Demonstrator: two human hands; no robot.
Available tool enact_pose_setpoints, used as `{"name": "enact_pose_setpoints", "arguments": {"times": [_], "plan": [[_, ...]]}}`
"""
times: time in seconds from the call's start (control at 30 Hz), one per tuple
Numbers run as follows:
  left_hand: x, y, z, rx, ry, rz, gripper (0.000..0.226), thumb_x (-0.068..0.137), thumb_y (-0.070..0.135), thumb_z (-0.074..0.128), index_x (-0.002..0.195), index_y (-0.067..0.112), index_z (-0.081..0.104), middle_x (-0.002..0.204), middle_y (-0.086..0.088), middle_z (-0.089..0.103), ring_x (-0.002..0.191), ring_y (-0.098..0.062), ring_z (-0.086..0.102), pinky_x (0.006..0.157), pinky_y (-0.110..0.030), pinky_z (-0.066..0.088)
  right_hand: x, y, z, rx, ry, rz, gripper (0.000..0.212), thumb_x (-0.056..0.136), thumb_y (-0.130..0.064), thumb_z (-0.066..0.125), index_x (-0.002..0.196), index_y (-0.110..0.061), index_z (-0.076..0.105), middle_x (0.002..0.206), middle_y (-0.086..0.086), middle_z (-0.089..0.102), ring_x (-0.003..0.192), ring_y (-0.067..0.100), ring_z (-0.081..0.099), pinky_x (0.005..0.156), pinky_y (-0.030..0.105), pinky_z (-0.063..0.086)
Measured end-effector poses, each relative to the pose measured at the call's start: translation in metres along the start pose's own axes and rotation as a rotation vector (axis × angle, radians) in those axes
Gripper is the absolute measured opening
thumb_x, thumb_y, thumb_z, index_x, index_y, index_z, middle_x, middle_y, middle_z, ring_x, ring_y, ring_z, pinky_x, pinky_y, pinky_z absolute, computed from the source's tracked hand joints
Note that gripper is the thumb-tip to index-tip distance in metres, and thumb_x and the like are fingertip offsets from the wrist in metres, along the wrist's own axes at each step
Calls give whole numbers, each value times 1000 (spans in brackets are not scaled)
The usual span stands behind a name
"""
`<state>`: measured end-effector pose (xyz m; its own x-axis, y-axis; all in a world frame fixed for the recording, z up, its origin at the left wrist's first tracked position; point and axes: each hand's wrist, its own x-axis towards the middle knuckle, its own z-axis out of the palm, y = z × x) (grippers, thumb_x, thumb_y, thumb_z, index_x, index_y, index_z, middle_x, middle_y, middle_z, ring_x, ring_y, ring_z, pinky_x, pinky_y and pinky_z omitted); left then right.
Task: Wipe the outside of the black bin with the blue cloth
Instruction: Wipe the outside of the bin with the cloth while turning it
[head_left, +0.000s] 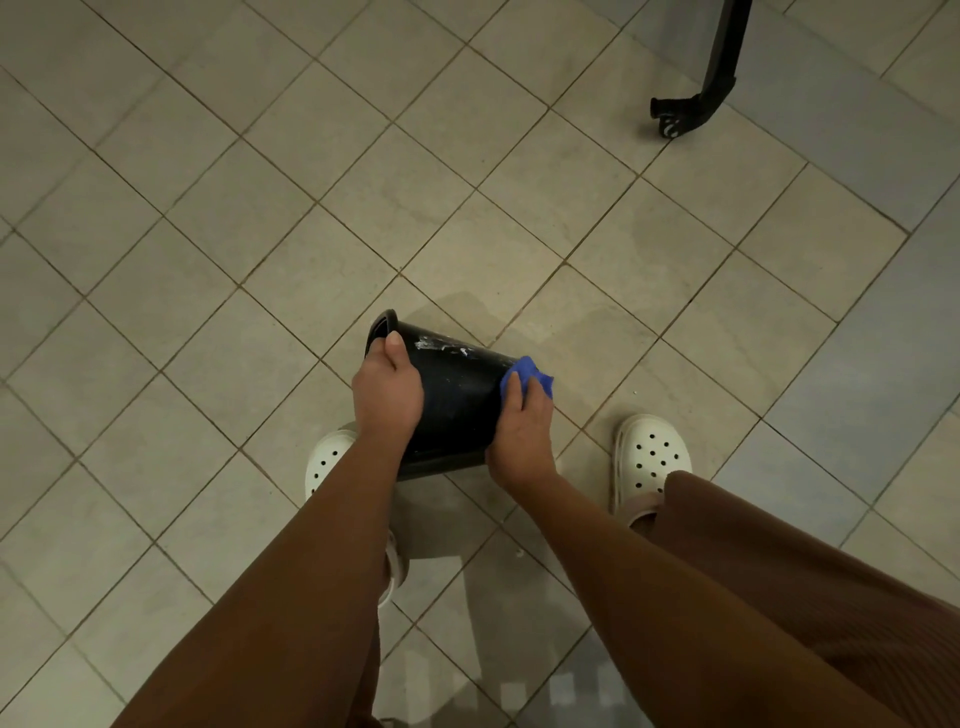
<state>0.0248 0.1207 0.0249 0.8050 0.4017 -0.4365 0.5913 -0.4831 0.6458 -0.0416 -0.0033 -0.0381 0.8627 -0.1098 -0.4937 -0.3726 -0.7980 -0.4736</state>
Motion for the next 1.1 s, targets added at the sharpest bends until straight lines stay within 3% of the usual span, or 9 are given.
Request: {"name": "enact_pose_setpoints", "arguments": {"times": [0.1,0.3,0.47,0.57,0.67,0.77,0.9,1.0,1.1], "plan": [[0,-1,-1,0,2,-15,45,107,36,27,112,4,58,98,-12,59,99,-29,58,90,-43,48,8,-3,-3,-15,-22,-77,94,80,-8,67,150,-11,3,153,13,9,141,29,12,116,44,21],[-2,1,-1,13,-17,21,43,108,34,27,115,5,57,94,-8,57,94,-23,55,85,-37,45,11,13,-11,60,-71,75,96,79,-9,69,149,-10,5,152,14,8,139,30,14,116,40,18],[-1,1,-1,32,-21,34,43,108,34,27,116,4,57,95,-8,57,93,-22,54,80,-34,40,-6,-1,4,51,-11,-10,92,83,-7,64,150,-12,2,156,12,1,143,29,4,118,45,17],[-2,0,0,25,-32,43,43,108,33,27,116,4,57,94,-7,56,92,-21,53,81,-33,41,11,7,-8,14,-36,-69,91,80,-5,65,150,-11,7,153,12,9,140,28,12,117,41,20],[-4,-2,1,16,-25,55,42,107,34,28,113,4,58,97,-11,61,92,-21,55,81,-32,39,24,17,-22,51,-134,36,89,77,-5,66,148,-10,12,149,14,18,134,30,22,115,37,23],[-4,0,1,26,-26,61,42,108,33,29,112,5,58,92,-7,61,87,-18,53,79,-30,36,23,21,-27,196,-203,193,83,80,-4,61,148,-14,14,147,12,21,130,31,32,106,40,35],[-4,1,2,78,-35,75,42,107,35,28,111,6,58,77,5,50,77,-13,49,76,-30,36,30,29,-37,194,-214,307,51,85,-2,50,132,-8,32,134,18,37,116,37,45,90,39,43],[-2,0,0,79,-14,46,44,107,35,28,112,4,58,84,-2,54,89,-21,54,77,-33,38,39,29,-52,181,-82,458,43,85,-10,50,125,-10,33,118,17,50,102,41,54,84,49,50],[3,-3,1,59,7,4,47,107,37,27,112,3,59,99,-16,62,99,-33,59,83,-41,46,51,14,-82,190,-55,431,23,87,-6,44,110,-2,45,98,15,58,91,36,61,61,37,50]]}}
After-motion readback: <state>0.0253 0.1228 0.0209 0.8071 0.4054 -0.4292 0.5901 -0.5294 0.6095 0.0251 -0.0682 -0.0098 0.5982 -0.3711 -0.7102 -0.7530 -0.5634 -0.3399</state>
